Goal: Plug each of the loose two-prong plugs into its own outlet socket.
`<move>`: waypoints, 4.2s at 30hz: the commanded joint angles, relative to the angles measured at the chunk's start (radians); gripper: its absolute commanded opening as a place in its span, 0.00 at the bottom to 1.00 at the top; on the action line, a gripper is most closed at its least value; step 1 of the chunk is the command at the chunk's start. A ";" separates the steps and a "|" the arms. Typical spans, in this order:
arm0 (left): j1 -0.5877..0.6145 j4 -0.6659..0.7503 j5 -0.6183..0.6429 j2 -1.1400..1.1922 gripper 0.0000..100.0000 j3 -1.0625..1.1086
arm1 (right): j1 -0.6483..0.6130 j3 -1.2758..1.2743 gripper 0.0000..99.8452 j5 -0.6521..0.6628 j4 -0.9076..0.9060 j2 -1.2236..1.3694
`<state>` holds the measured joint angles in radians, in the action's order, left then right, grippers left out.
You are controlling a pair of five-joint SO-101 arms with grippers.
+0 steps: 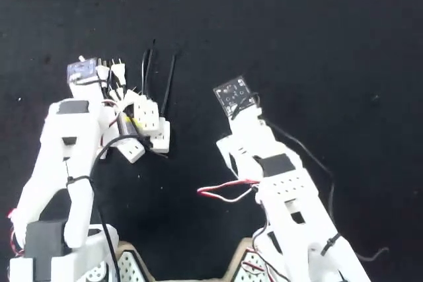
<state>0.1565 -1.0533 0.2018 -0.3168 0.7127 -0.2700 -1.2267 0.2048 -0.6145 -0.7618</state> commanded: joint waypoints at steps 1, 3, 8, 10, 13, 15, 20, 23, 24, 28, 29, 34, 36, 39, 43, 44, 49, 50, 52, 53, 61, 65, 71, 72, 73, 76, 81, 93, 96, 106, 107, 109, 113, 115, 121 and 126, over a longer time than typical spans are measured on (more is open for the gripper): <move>-0.012 0.186 0.129 -0.003 0.34 0.099 | -0.012 -0.004 0.17 -0.009 0.044 -0.030; -0.007 0.235 0.146 -0.003 0.34 0.139 | -0.012 -0.004 0.17 -0.009 0.044 -0.030; -0.013 0.262 0.144 -0.002 0.34 0.217 | -0.012 -0.004 0.17 -0.009 0.044 -0.031; -0.007 0.262 0.144 -0.002 0.33 0.229 | -0.012 -0.004 0.17 -0.009 0.044 -0.033; -0.007 0.258 0.144 -0.002 0.26 0.231 | -0.012 -0.004 0.17 -0.009 0.044 -0.033; -0.005 0.261 0.144 -0.002 0.15 0.229 | -0.012 -0.004 0.17 -0.009 0.044 -0.033; 0.081 0.256 0.144 -0.012 0.05 0.209 | -0.012 -0.004 0.17 -0.009 0.046 -0.033; 0.165 0.250 0.144 -0.014 0.03 0.174 | -0.012 -0.004 0.17 -0.012 0.046 -0.030; 0.188 0.233 0.144 -0.014 0.03 0.156 | -0.012 -0.004 0.17 -0.014 0.048 -0.028; 0.229 0.054 0.080 -0.014 0.03 -0.004 | -0.012 -0.030 0.17 -0.017 0.080 -0.027; 0.229 -0.002 0.041 -0.014 0.03 -0.053 | -0.012 -0.056 0.17 -0.017 0.118 -0.027; 0.234 -0.232 -0.127 -0.014 0.03 -0.269 | -0.012 -0.168 0.17 -0.011 0.327 -0.028; 0.234 -0.313 -0.175 -0.014 0.03 -0.344 | -0.012 -0.183 0.17 -0.011 0.354 -0.028; 0.234 -0.460 -0.276 -0.014 0.03 -0.455 | -0.009 -0.185 0.17 -0.011 0.356 -0.027; 0.234 -0.663 -0.428 -0.014 0.03 -0.593 | -0.008 -0.186 0.17 -0.011 0.356 -0.027; 0.234 -0.697 -0.457 -0.014 0.03 -0.619 | -0.008 -0.188 0.17 -0.011 0.356 -0.027; 0.249 -0.706 -0.514 -0.014 0.03 -0.674 | -0.008 -0.189 0.17 -0.011 0.356 -0.027; 0.268 -0.704 -0.516 -0.014 0.03 -0.696 | -0.008 -0.189 0.17 -0.011 0.356 -0.027; 0.315 -0.704 -0.519 -0.014 0.03 -0.768 | -0.006 -0.189 0.17 -0.011 0.356 -0.027; 0.344 -0.704 -0.519 -0.014 0.03 -0.808 | -0.006 -0.189 0.17 -0.011 0.356 -0.027; 0.481 -0.706 -0.499 -0.014 0.03 -1.064 | -0.005 -0.188 0.17 -0.011 0.356 -0.031; 0.367 -0.707 -0.391 -0.014 0.03 -1.035 | 0.100 -0.163 0.17 -0.020 0.356 -0.035; -0.008 -0.703 -0.384 -0.012 0.03 -0.857 | 0.327 -0.131 0.17 -0.239 0.356 -0.035; -0.077 -0.692 -0.384 -0.005 0.03 -0.831 | 0.350 -0.131 0.17 -0.255 0.359 -0.035; -0.145 -0.671 -0.382 -0.003 0.03 -0.802 | 0.365 -0.131 0.17 -0.261 0.361 -0.035; -0.326 -0.542 -0.382 -0.003 0.03 -0.651 | 0.391 -0.131 0.17 -0.264 0.364 -0.035; -0.545 -0.256 -0.385 -0.005 0.03 -0.343 | 0.431 -0.114 0.17 -0.265 0.364 -0.033; -0.613 0.126 -0.259 -0.012 0.32 0.007 | 0.428 -0.113 0.17 -0.265 0.364 -0.033; -0.573 0.091 -0.232 -0.014 0.29 -0.033 | 0.422 -0.114 0.17 -0.265 0.364 -0.033; -0.323 0.296 -0.176 0.029 0.27 -0.045 | 0.382 -0.116 0.17 -0.258 0.361 -0.031; -0.321 0.331 -0.152 0.040 0.28 -0.038 | 0.382 -0.116 0.17 -0.258 0.361 -0.031; -0.346 0.358 -0.120 0.058 0.28 -0.045 | 0.382 -0.116 0.17 -0.258 0.361 -0.030; -0.412 0.361 -0.117 0.123 0.29 -0.087 | 0.382 -0.116 0.17 -0.258 0.362 -0.030; -0.407 0.361 -0.118 0.192 0.29 -0.104 | 0.382 -0.116 0.17 -0.258 0.362 -0.030; -0.202 0.351 -0.120 0.345 0.29 -0.156 | 0.382 -0.116 0.17 -0.258 0.362 -0.030; -0.053 0.331 -0.245 0.331 0.29 -0.147 | 0.382 -0.114 0.17 -0.258 0.362 -0.031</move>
<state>-0.0153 -0.7066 0.0529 0.0284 0.5884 0.1289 -1.4001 -0.0560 -0.2739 -0.7633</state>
